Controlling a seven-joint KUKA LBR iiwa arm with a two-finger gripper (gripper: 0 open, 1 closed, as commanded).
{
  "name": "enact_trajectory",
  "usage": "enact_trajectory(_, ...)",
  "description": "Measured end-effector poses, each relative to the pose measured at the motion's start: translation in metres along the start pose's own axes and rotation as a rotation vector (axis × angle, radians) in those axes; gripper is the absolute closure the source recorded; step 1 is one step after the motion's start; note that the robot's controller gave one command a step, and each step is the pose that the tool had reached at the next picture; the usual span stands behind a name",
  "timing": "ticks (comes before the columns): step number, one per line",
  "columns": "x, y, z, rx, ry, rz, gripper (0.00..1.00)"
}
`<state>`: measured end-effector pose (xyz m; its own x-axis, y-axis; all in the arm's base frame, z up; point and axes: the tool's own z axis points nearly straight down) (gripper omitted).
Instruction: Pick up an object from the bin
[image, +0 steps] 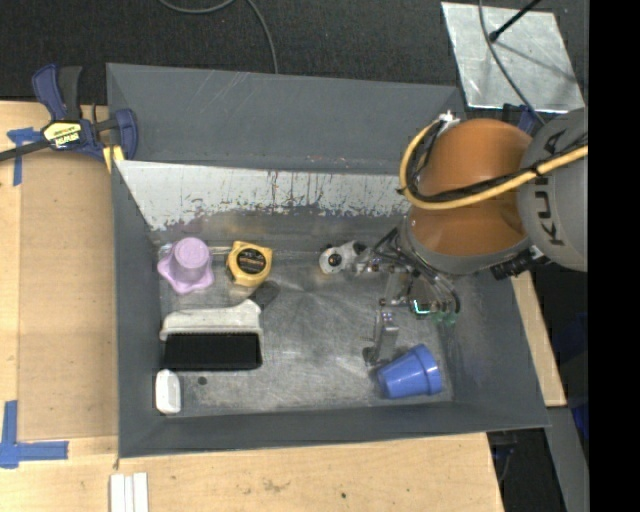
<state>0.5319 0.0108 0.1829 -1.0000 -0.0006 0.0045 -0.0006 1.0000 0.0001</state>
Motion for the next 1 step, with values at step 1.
enact_trajectory(1,-0.0017,0.0000,-0.0037,0.000,-0.008,0.000,0.00)
